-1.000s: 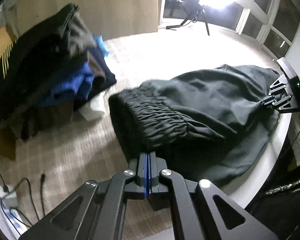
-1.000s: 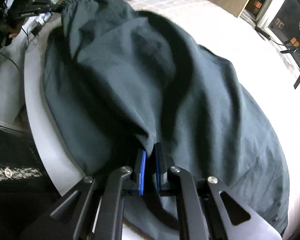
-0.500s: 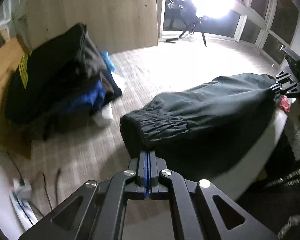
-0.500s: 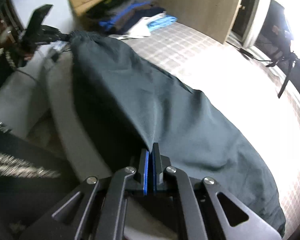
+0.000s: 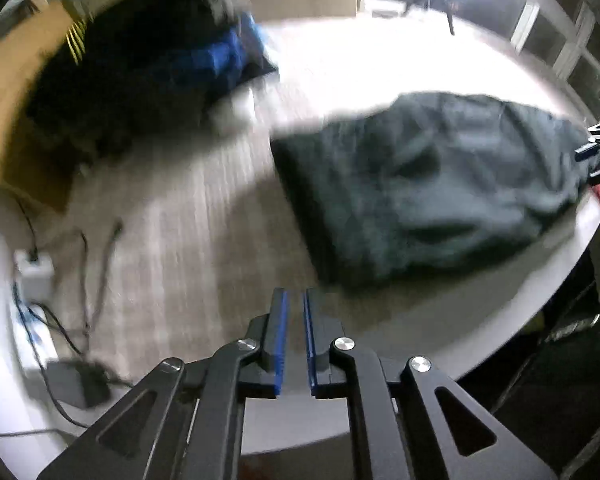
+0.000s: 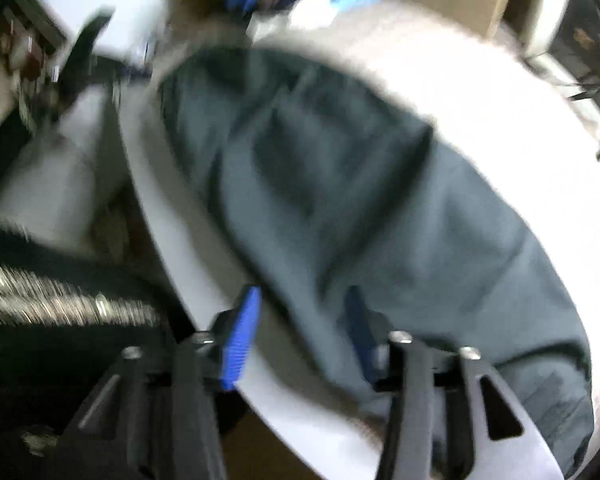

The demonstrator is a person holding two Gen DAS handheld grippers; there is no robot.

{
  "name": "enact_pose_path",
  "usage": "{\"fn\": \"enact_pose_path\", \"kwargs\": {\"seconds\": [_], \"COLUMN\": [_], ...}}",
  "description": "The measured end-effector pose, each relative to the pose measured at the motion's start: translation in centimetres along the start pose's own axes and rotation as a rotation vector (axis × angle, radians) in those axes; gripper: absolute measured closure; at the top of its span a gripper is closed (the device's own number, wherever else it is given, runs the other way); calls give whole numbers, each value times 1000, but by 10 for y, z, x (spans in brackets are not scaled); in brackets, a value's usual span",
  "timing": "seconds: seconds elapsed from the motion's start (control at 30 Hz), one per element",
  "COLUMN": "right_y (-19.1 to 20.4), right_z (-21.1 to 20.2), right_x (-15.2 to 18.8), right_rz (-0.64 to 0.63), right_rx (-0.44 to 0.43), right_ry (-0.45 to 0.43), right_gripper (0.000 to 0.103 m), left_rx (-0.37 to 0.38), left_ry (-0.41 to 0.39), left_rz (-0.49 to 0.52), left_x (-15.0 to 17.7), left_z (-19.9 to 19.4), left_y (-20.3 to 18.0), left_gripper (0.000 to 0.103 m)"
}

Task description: Fold clothes

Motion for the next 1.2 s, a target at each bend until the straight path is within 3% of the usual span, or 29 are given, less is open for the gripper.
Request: {"fn": "enact_pose_path", "kwargs": {"seconds": [0.03,0.1,0.13,0.27,0.33,0.4,0.47,0.57,0.63,0.77,0.83,1.0,1.2], "right_y": [-10,-21,-23,-20,-20,-16,-12,-6,-15,-61,-84,-116,-131], "right_z": [-6,-5,2,43,59,68,65,56,29,-18,-15,35,82], "right_x": [-12,-30,-37,-33,-17,5,29,60,52,11,-6,-33,-42], "right_rz": [30,59,55,16,2,-10,-33,-62,-48,35,57,0,-73], "right_rx": [2,18,25,98,115,104,68,15,2,36,47,46,-42], "right_ry": [-40,-89,-98,-44,13,78,147,231,177,-2,-49,21,80], "right_gripper": [56,56,56,56,56,56,56,56,56,56,56,56,57], "left_rx": [15,43,53,85,63,32,43,-4,-45,44,114,213,256], "left_ry": [-35,-96,-103,-28,30,77,58,71,46,-79,-126,-160,-97], "left_rz": [20,60,83,170,184,182,156,133,142,191,263,386,345], "left_x": [-14,-39,-49,-64,-56,-44,-43,-52,-69,-117,-140,-186,-208], "left_z": [-4,-8,-2,49,72,88,83,72,59,35,35,62,99], "left_y": [-8,-25,-34,-62,-61,-52,-42,-33,-37,-85,-128,-213,-226], "left_gripper": [92,74,71,71,71,81,81,81,82,65,58,56,56]}}
Point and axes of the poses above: each gripper's, at about its wrist camera, not at the fingertips, and z roughly the way its jaws point, y to its left, x to its underside, the point moved 5 cm from there along z, roughly the way its jaws point, and after that the axes turned 1 degree about -x, right-handed, at the moved point
